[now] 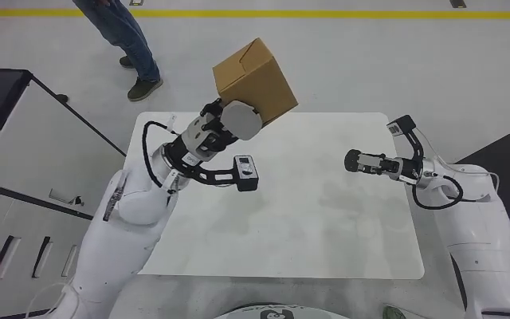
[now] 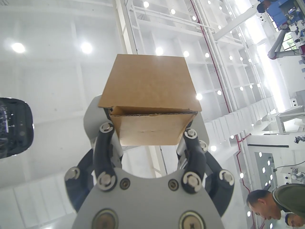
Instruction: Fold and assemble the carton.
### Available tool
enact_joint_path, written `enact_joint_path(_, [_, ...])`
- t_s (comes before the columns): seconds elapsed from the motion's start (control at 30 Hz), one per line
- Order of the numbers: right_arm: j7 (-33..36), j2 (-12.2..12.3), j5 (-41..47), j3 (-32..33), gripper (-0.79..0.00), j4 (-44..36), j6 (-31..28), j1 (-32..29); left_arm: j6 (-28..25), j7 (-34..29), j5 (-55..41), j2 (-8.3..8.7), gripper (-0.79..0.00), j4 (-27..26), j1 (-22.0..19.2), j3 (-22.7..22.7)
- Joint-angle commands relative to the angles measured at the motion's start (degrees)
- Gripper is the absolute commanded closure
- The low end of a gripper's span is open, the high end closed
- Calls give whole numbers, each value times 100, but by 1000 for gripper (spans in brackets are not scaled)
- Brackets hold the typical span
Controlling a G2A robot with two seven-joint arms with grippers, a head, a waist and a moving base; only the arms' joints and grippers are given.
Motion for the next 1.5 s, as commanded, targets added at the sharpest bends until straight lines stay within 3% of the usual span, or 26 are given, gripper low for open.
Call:
enact_joint_path(0.0, [0,0,0,0,-785,0,0,0,178,-79,683,5,0,-18,-43,-92])
enact_joint_path(0.13, [0,0,0,0,-785,0,0,0,602,-353,2531,19,0,-83,-185,-233])
enact_joint_path(0.37, [0,0,0,0,-785,0,0,0,1113,-1702,5154,-1,0,29,-371,-88])
enact_joint_path(0.47, [0,0,0,0,-785,0,0,0,1216,-2368,5607,-18,0,121,-497,-12])
enact_joint_path(0.77, [0,0,0,0,-785,0,0,0,1190,-2433,5858,-18,0,100,-532,-12])
enact_joint_path(0.87, [0,0,0,0,-785,0,0,0,1174,-2817,6744,-2,0,-108,-621,-15])
enact_joint_path(1.17, [0,0,0,0,-785,0,0,0,217,-5086,10542,126,0,283,-1093,163])
enact_joint_path(1.37, [0,0,0,0,-785,0,0,0,-909,-6179,11854,203,0,610,-1205,125])
enact_joint_path(1.47, [0,0,0,0,-785,0,0,0,-1129,-6648,12211,231,0,599,-1237,187])
